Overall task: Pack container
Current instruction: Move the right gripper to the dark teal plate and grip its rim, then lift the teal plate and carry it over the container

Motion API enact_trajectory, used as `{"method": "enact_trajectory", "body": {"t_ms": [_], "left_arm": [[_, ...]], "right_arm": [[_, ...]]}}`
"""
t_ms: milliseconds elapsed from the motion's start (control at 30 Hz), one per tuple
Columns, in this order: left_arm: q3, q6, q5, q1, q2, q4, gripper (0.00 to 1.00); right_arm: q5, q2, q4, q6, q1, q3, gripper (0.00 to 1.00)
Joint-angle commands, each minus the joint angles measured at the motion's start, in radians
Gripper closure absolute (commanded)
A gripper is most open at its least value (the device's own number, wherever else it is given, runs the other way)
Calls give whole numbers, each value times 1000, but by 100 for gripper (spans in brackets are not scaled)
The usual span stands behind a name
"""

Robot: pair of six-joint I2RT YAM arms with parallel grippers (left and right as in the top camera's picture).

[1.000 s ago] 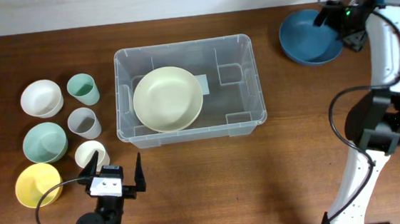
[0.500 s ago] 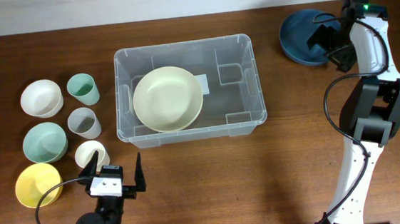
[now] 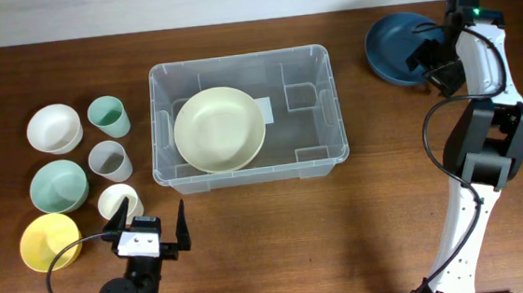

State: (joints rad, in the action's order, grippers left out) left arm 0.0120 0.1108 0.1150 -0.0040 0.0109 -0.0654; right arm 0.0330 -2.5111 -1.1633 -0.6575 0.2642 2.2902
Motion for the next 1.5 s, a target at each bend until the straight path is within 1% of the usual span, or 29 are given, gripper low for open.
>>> {"method": "enact_trajectory", "body": {"t_ms": [0, 67, 233, 367, 433, 467, 533, 567, 600, 667, 733, 767, 1033, 1100, 1167, 1267, 1333, 1467], "left_arm": [[-3, -9, -6, 5, -5, -5, 1], [-3, -9, -6, 5, -5, -5, 1], [-3, -9, -6, 5, -5, -5, 1], [-3, -9, -6, 5, -5, -5, 1], [-3, -9, -6, 5, -5, -5, 1], [-3, -9, -6, 5, -5, -5, 1], [-3, -9, -6, 5, -5, -5, 0], [-3, -9, -6, 5, -5, -5, 1], [-3, -9, -6, 5, -5, -5, 1], [-3, -9, -6, 5, -5, -5, 1], [-3, -9, -6, 5, -5, -5, 1], [-3, -9, -6, 5, -5, -5, 1], [-3, -9, -6, 5, -5, -5, 1], [-3, -9, -6, 5, -5, -5, 1], [-3, -9, -6, 5, -5, -5, 1], [-3, -9, -6, 5, -5, -5, 1], [-3, -9, -6, 5, -5, -5, 1], [-3, -9, -6, 5, -5, -5, 1]], "right_arm": [[-23, -20, -3, -6, 12, -15, 33], [-23, -21, 1, -6, 12, -24, 38], [-23, -21, 29, -6, 12, -72, 57], [-23, -21, 47, -6, 12, -82, 62], [-22, -21, 52, -6, 12, -82, 63], [-23, -21, 53, -6, 12, -82, 66], [-23, -21, 54, -6, 12, -82, 72], [-23, -21, 54, -7, 13, -82, 79], [-23, -21, 54, -7, 13, -82, 83], [-22, -21, 54, -7, 18, -82, 84], [-15, -21, 53, -6, 26, -82, 95], [-10, -21, 53, -7, 34, -82, 96], [88, -21, 61, -2, 77, -82, 96], [174, -21, 95, 56, 89, -82, 96], [303, -20, 131, 130, 104, -80, 96], [426, -18, 150, 157, 121, -79, 96], [539, -13, 172, 211, 135, -79, 96], [696, 23, 185, 293, 149, -79, 96]]}}
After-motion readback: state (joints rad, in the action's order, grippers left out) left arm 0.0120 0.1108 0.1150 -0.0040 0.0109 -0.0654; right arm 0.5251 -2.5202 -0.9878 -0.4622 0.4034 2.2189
